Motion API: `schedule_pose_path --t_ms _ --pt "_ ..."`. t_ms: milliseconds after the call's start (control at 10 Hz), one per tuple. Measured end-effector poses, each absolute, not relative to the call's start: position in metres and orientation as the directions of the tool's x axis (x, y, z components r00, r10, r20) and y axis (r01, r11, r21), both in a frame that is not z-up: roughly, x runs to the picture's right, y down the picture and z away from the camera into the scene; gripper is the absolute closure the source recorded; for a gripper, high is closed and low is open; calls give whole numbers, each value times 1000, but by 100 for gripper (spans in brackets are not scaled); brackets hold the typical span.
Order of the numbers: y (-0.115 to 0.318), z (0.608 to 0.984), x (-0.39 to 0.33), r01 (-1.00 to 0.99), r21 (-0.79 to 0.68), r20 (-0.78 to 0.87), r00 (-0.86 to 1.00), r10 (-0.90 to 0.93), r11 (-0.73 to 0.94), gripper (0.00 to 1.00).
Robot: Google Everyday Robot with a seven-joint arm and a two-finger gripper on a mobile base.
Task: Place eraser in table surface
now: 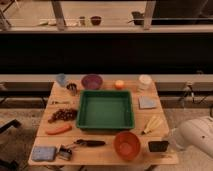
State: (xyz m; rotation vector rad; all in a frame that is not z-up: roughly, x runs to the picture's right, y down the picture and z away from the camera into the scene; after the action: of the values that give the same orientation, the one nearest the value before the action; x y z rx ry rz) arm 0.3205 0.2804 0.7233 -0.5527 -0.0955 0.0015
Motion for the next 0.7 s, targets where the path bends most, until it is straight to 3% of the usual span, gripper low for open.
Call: schedule_pose_path --t_ms 400,700 --pt "283 729 330 4 -522 70 997 38 853 99" --pt "288 734 335 5 -531 65 997 34 848 71"
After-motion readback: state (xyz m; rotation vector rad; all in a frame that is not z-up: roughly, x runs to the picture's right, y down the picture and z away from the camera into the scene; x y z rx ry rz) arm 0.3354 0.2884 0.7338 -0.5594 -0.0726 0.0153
